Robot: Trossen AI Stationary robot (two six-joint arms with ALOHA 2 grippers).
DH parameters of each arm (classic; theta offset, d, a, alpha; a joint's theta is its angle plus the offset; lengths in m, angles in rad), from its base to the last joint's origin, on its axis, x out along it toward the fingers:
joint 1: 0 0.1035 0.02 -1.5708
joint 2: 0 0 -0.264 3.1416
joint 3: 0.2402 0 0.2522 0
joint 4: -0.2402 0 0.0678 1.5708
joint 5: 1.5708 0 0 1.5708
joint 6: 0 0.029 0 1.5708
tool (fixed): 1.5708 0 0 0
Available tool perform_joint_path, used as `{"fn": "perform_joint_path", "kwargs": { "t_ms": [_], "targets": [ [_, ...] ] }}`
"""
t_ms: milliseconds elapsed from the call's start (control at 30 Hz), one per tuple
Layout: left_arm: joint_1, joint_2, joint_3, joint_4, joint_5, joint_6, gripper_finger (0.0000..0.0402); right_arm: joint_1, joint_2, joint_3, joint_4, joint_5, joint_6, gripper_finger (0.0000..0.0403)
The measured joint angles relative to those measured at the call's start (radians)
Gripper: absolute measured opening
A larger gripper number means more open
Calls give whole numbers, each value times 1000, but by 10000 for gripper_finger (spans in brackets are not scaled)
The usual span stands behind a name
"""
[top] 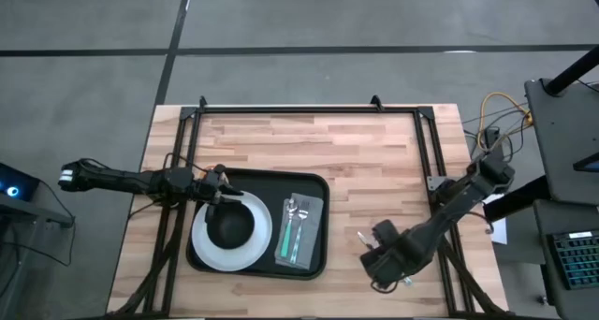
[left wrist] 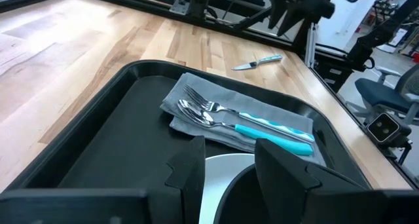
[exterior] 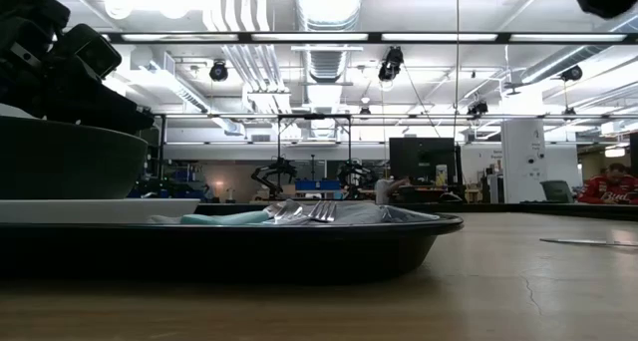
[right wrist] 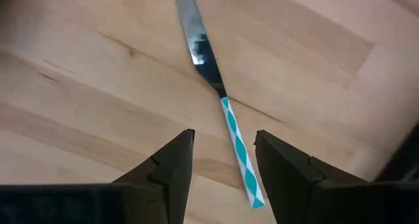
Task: Set up tray
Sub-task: Put the white knife on the gray napkin
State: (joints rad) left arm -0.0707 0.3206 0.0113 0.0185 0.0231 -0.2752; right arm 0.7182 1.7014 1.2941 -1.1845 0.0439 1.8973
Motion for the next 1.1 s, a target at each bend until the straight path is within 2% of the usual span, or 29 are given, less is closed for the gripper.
{"fn": "perform_joint_path", "kwargs": {
  "t_ms": [167, 533, 633, 1100],
  "targets": [
    [0, 0, 0, 0, 0, 0, 115, 9, -59, -125, 120, -33, -19, 155],
    [0, 0, 0, 0, 0, 0, 115, 11, -65, -290, 312, -107, -153, 150],
    [0, 0, 0, 0, 0, 0, 115, 11, -65, -312, 338, -108, -196, 149],
    [0, 0, 0, 0, 0, 0, 115, 36, -65, -394, 446, -104, -213, 127]
  ]
}}
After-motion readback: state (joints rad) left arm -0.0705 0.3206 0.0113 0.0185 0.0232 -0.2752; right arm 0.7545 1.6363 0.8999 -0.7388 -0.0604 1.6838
